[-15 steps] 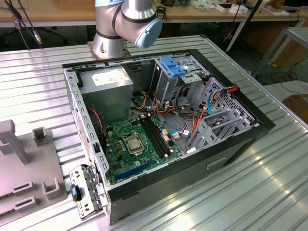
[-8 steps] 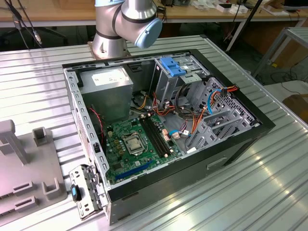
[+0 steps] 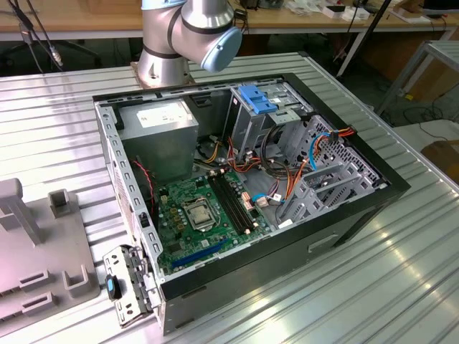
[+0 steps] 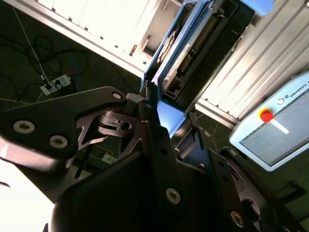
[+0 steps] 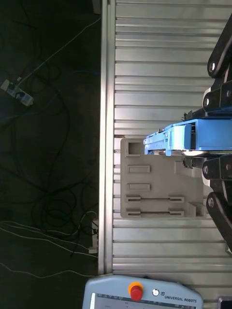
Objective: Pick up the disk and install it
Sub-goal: 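Pick up the disk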
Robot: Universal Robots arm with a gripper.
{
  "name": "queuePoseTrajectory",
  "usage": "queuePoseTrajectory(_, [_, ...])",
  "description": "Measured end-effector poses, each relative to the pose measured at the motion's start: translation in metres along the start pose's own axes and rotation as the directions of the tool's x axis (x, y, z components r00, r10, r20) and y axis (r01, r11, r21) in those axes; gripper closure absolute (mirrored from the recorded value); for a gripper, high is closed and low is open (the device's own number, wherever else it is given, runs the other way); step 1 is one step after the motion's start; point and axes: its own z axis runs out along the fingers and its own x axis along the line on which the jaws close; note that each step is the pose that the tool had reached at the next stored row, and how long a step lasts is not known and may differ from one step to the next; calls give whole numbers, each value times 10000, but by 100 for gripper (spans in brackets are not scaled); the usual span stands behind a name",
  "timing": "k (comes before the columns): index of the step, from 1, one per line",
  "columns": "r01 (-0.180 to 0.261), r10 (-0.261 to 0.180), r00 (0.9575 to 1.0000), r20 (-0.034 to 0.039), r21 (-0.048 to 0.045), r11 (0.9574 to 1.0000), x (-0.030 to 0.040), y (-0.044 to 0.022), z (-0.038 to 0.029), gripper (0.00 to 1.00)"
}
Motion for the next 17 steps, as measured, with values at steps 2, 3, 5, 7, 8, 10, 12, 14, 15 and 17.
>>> queuePoseTrajectory(2, [0,0,10000,8,0,10000,0,-34,1,63])
queuePoseTrajectory(3, [0,0,10000,8,-1,10000,0,-48,0,63])
queuePoseTrajectory(5, [0,0,10000,8,-1,10000,1,-82,1,63])
queuePoseTrajectory(7, [0,0,10000,8,0,10000,1,-114,2,63])
queuePoseTrajectory(8, [0,0,10000,8,0,10000,1,-130,2,63])
queuePoseTrajectory(10, [0,0,10000,8,0,10000,2,-165,3,63])
queuePoseTrajectory(12, [0,0,10000,8,-1,10000,2,-211,3,63])
queuePoseTrajectory(14, [0,0,10000,8,0,10000,2,-245,4,63])
queuePoseTrajectory(15, [0,0,10000,8,0,10000,2,-265,4,63])
queuePoseTrajectory(17, [0,0,10000,8,0,10000,3,-316,4,63])
